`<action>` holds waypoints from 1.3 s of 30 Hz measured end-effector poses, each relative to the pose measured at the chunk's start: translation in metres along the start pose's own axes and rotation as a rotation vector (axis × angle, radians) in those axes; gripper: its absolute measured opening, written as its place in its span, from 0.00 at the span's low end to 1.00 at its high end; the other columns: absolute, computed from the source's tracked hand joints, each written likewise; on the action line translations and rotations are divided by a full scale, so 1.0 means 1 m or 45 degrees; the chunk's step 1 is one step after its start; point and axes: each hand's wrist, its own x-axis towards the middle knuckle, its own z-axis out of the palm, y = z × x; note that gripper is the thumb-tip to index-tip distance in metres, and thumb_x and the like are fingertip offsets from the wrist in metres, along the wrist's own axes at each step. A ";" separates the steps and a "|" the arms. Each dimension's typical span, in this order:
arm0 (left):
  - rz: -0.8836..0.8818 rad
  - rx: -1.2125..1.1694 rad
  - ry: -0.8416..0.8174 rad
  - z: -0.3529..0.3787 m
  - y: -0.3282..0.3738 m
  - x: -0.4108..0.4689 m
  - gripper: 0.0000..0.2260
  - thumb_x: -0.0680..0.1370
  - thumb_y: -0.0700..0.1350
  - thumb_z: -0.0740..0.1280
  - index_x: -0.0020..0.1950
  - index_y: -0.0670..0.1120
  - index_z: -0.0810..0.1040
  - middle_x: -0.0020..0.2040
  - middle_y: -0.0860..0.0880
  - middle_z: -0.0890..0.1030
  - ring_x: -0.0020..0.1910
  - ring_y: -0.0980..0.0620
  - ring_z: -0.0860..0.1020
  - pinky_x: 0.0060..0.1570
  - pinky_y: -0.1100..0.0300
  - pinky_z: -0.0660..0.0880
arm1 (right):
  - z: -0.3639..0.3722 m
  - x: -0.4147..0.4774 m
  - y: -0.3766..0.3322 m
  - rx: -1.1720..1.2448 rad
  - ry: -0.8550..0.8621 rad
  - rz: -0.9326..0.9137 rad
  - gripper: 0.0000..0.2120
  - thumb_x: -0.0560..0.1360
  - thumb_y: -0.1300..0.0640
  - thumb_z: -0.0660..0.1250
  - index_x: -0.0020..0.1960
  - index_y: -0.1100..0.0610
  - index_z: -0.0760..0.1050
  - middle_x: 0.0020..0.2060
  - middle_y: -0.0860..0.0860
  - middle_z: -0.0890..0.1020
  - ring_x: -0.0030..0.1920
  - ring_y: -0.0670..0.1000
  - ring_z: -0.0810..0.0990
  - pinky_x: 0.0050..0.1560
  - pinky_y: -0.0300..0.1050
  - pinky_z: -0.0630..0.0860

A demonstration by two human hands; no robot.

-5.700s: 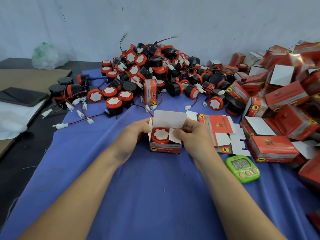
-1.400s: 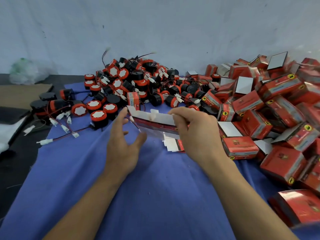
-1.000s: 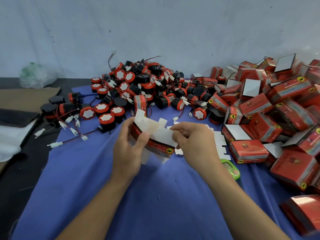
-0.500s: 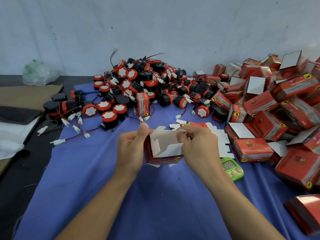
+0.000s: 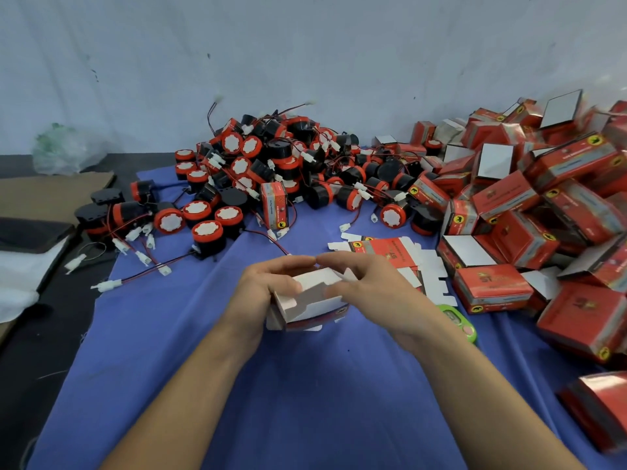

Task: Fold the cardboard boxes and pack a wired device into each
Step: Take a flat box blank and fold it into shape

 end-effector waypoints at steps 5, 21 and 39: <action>0.001 -0.015 0.042 -0.002 -0.001 0.001 0.19 0.60 0.35 0.66 0.46 0.44 0.89 0.50 0.41 0.87 0.42 0.42 0.87 0.32 0.47 0.82 | -0.013 -0.001 0.025 0.828 -0.414 0.018 0.26 0.74 0.55 0.71 0.73 0.55 0.75 0.68 0.52 0.80 0.70 0.53 0.77 0.70 0.48 0.73; 0.319 0.174 0.548 0.021 -0.014 -0.003 0.16 0.84 0.52 0.66 0.43 0.46 0.89 0.43 0.43 0.88 0.42 0.42 0.87 0.32 0.48 0.82 | 0.030 0.016 0.027 0.906 0.010 0.113 0.20 0.75 0.70 0.66 0.56 0.50 0.87 0.53 0.56 0.87 0.51 0.54 0.83 0.51 0.49 0.74; 0.230 0.169 0.232 0.016 -0.015 0.006 0.13 0.82 0.33 0.64 0.55 0.47 0.85 0.51 0.46 0.84 0.40 0.57 0.85 0.30 0.61 0.80 | 0.028 0.017 0.038 0.574 0.637 0.049 0.08 0.79 0.57 0.71 0.55 0.49 0.86 0.46 0.44 0.88 0.51 0.48 0.86 0.54 0.58 0.83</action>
